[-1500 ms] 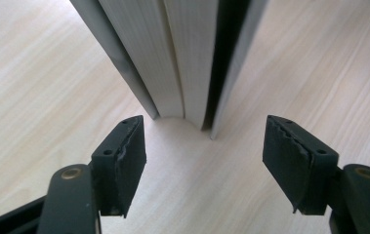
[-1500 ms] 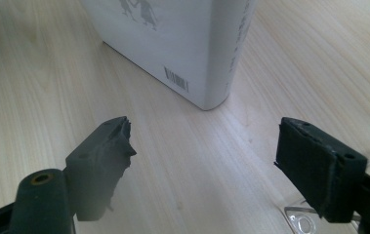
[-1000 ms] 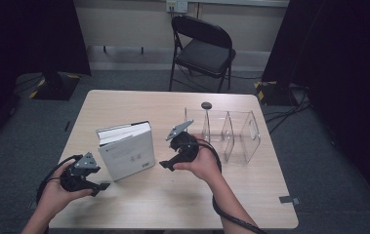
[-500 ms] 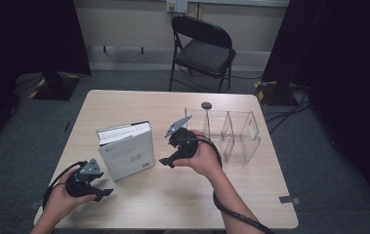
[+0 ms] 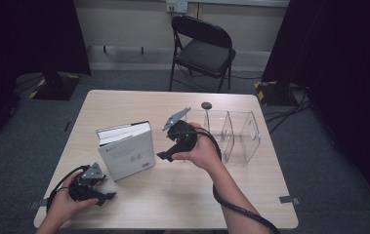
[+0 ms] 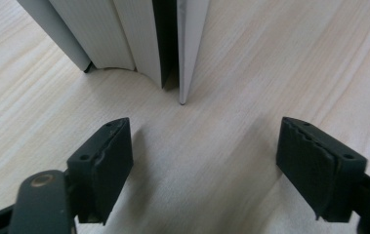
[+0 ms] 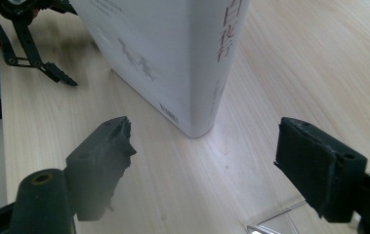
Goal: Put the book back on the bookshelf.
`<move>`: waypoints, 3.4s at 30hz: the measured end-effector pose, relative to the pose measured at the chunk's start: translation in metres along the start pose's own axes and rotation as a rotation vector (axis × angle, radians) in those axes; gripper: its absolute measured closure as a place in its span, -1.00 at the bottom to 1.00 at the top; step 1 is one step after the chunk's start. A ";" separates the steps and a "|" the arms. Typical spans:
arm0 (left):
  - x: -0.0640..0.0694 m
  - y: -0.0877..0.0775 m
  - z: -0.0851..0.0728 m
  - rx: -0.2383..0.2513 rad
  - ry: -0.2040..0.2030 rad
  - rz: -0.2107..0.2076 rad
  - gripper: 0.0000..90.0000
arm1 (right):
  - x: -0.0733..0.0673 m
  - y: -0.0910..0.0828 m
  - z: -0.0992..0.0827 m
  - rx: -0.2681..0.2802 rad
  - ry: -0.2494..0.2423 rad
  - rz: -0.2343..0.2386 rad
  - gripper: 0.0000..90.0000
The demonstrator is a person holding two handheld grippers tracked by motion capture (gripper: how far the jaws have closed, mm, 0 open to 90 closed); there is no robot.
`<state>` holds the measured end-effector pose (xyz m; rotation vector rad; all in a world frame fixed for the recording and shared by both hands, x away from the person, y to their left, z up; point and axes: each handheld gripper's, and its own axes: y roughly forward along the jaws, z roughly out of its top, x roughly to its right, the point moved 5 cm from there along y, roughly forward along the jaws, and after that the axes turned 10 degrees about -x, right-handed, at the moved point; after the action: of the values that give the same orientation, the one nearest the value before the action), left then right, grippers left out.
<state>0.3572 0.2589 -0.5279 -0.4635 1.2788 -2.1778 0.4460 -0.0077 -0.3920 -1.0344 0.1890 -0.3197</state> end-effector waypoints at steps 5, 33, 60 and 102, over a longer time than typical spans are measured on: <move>-0.002 0.002 -0.002 0.048 0.005 -0.003 -0.70 | 0.001 -0.001 0.010 0.007 -0.016 0.004 -0.57; -0.006 0.008 -0.005 0.100 0.004 0.002 -1.00 | 0.007 0.007 0.058 -0.007 -0.097 0.012 -0.57; -0.006 0.009 -0.004 0.108 0.007 -0.003 -1.00 | -0.023 0.008 0.069 -0.062 -0.203 0.117 0.15; -0.006 0.010 -0.003 0.105 0.018 0.007 -1.00 | -0.025 0.011 0.052 -0.248 0.006 0.036 -0.05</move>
<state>0.3634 0.2610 -0.5376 -0.3975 1.1672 -2.2355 0.4399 0.0485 -0.3755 -1.2733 0.2565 -0.2712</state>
